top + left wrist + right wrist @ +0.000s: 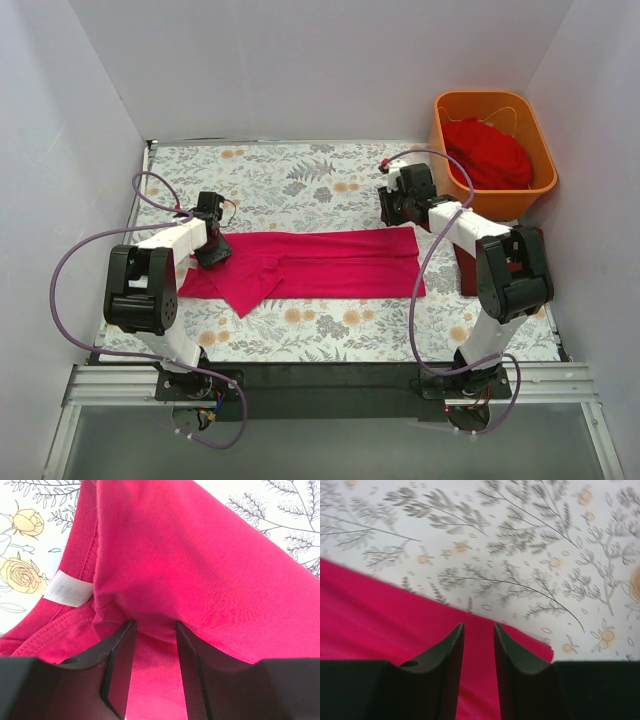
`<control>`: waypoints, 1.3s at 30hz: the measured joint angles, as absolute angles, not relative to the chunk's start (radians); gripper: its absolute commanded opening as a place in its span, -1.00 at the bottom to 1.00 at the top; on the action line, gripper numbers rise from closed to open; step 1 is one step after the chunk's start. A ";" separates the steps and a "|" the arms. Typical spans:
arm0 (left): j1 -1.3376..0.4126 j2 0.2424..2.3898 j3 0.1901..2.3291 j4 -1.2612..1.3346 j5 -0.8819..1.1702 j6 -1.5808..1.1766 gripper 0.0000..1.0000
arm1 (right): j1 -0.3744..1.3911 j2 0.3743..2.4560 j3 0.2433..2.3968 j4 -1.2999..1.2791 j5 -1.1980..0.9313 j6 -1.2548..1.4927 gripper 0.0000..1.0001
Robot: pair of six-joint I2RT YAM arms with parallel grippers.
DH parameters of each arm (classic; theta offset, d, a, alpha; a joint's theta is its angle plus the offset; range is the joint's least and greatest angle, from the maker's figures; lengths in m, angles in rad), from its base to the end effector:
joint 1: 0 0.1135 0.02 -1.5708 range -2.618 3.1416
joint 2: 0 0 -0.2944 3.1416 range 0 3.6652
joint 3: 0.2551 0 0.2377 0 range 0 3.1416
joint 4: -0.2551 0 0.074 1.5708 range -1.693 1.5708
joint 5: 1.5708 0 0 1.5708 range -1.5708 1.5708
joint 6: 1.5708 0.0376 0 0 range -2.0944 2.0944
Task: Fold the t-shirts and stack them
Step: Fold the tshirt
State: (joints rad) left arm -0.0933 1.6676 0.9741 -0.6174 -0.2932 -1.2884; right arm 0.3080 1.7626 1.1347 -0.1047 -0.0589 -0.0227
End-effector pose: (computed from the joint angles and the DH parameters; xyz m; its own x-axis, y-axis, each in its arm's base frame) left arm 0.2917 -0.0164 0.1993 -0.2828 -0.8970 -0.3399 -0.9198 0.3540 -0.1690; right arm 0.3618 0.1174 0.2413 -0.6294 -0.2240 -0.7441 -0.3587 0.9332 0.0225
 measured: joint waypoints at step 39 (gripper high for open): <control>-0.094 1.642 0.942 -0.578 -0.292 -1.281 -0.15 | 0.358 1.990 1.310 -0.164 0.028 0.001 -0.33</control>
